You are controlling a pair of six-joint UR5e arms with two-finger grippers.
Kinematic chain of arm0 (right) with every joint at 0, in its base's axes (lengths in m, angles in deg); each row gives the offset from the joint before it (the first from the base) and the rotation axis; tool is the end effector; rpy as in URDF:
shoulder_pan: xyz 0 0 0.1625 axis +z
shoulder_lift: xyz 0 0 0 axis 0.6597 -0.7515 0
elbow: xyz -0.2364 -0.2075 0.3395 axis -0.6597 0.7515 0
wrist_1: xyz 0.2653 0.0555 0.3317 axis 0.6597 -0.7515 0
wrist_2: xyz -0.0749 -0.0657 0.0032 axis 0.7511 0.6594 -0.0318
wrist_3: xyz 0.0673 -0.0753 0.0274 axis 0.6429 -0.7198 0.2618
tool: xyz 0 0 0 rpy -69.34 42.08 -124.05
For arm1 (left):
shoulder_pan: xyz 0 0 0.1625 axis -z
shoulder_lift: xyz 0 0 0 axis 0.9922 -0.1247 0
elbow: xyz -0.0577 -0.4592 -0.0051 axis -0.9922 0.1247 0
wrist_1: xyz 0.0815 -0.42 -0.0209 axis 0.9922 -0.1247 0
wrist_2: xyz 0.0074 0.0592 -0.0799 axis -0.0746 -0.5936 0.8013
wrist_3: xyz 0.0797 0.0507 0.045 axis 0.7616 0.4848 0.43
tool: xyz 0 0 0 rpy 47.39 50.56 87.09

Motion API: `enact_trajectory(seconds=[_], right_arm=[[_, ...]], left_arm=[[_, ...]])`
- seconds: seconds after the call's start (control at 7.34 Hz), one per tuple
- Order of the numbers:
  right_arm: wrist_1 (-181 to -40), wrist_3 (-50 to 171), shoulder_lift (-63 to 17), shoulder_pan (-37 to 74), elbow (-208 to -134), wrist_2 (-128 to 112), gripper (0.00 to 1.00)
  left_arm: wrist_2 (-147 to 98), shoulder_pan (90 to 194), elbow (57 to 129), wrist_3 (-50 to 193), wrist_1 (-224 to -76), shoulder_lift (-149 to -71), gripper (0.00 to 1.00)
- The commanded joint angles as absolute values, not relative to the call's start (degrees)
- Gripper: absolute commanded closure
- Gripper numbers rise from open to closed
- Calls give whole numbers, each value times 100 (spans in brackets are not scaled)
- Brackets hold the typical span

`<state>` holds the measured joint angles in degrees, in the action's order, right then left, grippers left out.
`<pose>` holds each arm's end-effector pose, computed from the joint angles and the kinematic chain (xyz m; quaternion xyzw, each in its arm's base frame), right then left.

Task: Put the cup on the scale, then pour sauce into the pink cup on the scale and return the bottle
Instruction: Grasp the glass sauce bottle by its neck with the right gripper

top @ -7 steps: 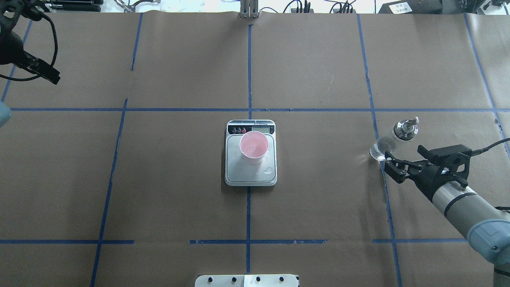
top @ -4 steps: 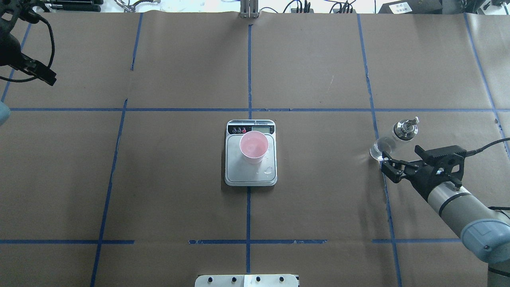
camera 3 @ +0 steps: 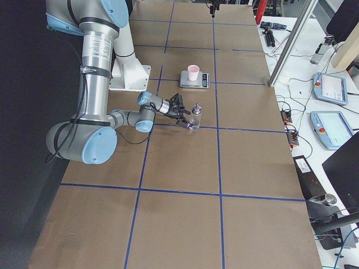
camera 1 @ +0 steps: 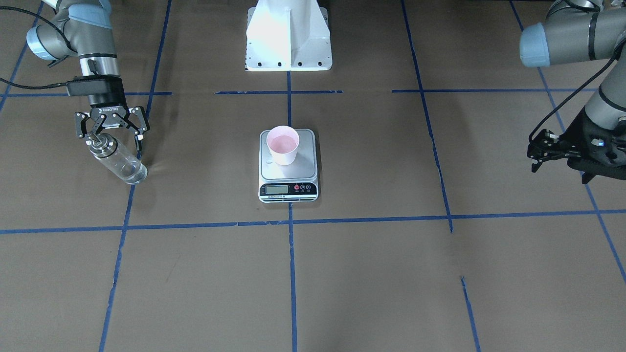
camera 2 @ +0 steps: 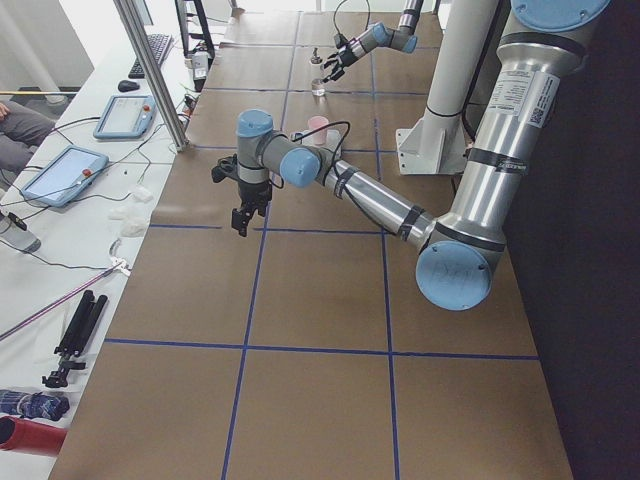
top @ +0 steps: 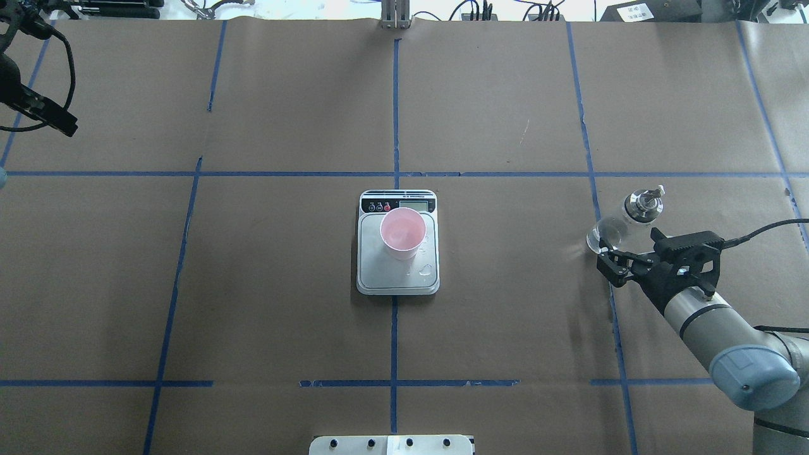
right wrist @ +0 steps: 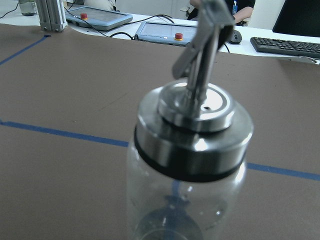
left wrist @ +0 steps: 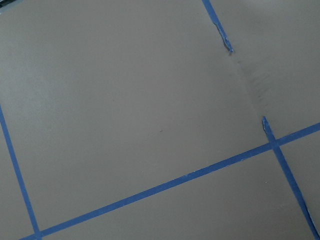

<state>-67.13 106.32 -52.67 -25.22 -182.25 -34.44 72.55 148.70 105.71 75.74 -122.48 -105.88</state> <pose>-0.3722 -0.3163 0.5413 0.4534 -0.3282 0.0903 0.8238 0.1733 -0.5905 0.4498 0.1473 0.2965 0.1695 0.9282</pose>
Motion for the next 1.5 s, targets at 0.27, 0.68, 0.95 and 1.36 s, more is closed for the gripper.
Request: enact_trajectory(seconds=[0.27,0.68,0.95,1.36], right_arm=[[-6683,10391,-4889,-2467,-17880,-3439,0],[-6657,10372,-4906,-2388,-17889,-3447,0],[-6657,10363,-4915,-2318,-17880,-3465,0],[-6657,10355,-4889,-2229,-17889,-3491,0]], left_arm=[[7235,14910,10637,7613,-12230,-10584,0],[7235,14919,10681,7613,-12230,-10575,0],[7235,14919,10708,7613,-12222,-10575,0],[7235,14919,10840,7605,-12195,-10549,0]])
